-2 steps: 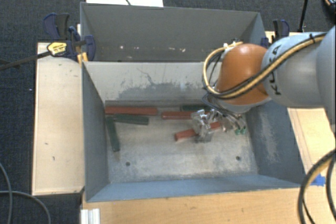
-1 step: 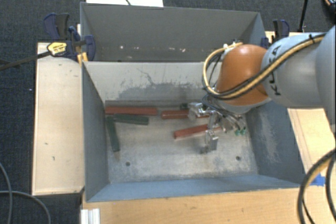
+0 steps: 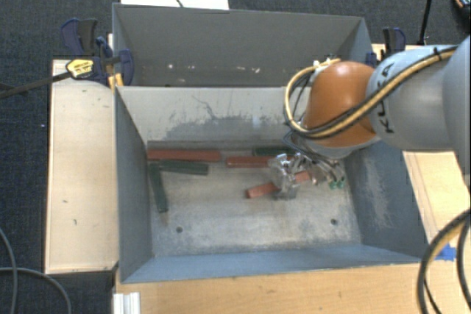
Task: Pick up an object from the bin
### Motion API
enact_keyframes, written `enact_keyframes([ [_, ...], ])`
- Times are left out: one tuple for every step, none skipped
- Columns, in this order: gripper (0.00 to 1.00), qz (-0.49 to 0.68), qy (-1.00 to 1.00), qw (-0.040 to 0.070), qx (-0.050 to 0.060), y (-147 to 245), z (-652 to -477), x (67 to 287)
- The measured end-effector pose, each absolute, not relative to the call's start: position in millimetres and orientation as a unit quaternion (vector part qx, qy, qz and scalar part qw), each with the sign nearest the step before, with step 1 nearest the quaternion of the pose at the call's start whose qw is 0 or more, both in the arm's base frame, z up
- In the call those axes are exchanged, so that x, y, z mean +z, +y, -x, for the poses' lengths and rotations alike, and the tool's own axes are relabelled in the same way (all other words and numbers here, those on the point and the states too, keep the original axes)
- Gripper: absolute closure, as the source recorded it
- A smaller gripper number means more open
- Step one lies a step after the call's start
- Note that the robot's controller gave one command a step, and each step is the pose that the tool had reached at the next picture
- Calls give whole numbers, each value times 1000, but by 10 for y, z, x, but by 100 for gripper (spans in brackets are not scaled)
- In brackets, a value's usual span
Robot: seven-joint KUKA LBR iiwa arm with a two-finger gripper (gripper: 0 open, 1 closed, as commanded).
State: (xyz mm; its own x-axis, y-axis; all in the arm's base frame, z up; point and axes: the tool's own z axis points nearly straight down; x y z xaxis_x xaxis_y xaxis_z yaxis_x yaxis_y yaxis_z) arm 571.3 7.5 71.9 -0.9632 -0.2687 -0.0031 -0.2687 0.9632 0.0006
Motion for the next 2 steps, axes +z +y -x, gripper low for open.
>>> enact_keyframes([
  [100,163,987,5,-1,-25,-5530,2204],
  [0,162,987,1,0,-21,-5521,2157],
])
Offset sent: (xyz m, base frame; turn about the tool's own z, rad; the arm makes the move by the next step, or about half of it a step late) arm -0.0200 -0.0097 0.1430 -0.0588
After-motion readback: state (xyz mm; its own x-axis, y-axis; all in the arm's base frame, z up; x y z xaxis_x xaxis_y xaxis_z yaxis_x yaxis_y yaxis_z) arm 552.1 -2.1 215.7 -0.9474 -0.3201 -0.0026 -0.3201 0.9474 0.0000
